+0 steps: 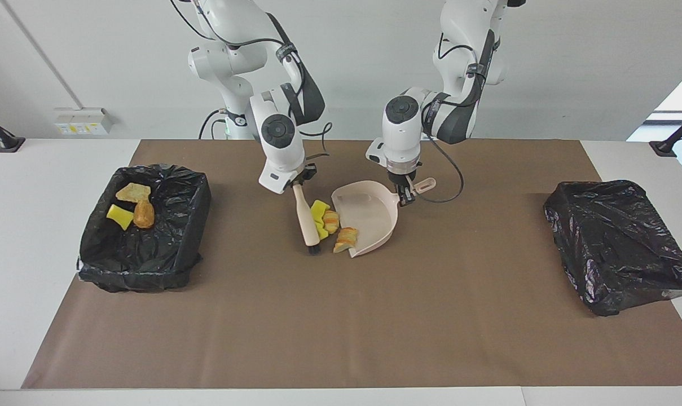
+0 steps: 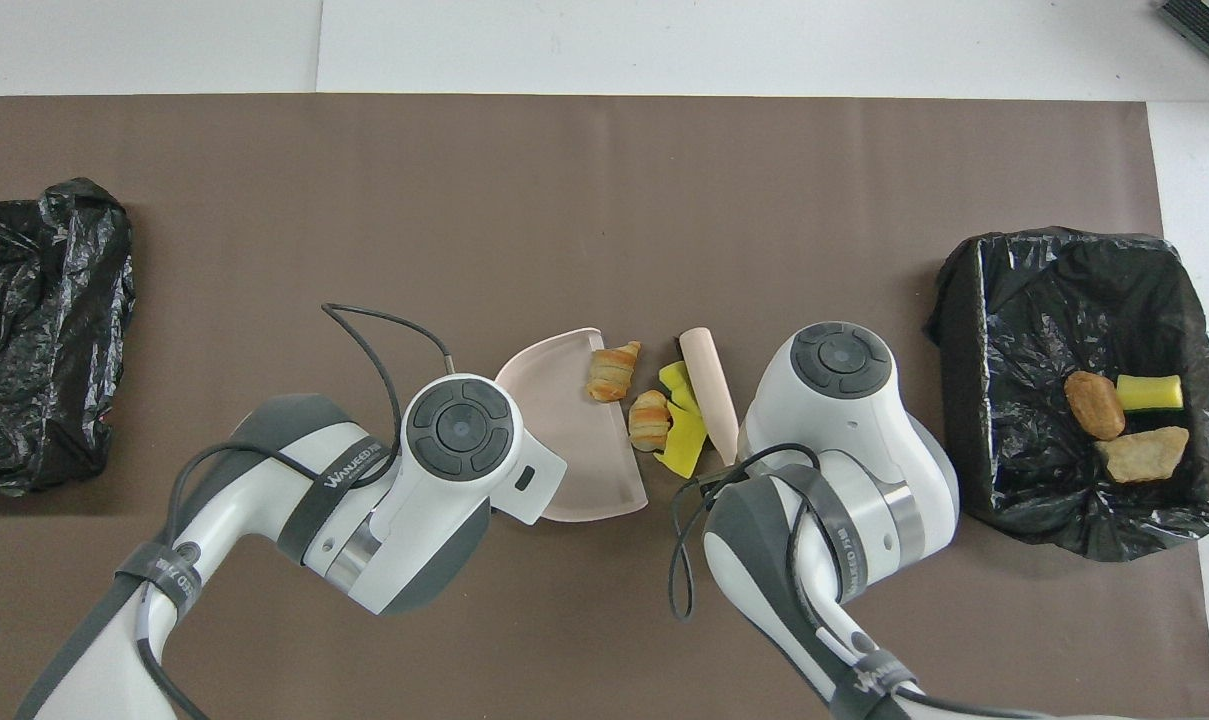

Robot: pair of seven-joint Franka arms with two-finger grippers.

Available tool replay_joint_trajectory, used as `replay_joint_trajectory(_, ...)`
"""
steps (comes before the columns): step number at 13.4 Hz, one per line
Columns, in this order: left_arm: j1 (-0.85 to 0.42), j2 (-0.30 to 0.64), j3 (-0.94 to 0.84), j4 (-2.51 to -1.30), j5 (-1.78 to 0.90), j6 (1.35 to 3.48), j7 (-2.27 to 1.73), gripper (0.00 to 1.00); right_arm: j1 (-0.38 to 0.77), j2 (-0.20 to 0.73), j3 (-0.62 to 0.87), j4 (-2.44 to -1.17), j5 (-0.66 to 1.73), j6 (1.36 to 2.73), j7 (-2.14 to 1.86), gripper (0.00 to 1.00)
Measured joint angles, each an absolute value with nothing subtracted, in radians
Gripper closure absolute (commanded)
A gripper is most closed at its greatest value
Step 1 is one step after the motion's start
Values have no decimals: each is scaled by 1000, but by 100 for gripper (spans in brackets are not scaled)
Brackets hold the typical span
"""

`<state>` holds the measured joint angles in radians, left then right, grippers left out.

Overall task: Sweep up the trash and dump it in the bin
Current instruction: 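Sweep the sponge and bread into the dustpan with the right gripper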

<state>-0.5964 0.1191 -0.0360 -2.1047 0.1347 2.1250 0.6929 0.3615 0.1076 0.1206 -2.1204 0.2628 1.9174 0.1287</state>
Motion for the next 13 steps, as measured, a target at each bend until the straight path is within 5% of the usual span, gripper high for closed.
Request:
replay_joint_trajectory(7,-594,119,-35,-2111,135,2134,692,100,457,95,117,-2076,485,1958,252,100)
replay_joint_trajectory(13,-578,120,-31,-2117,135,2170,764,100,387,60,102,-1972,245,1770,251,100)
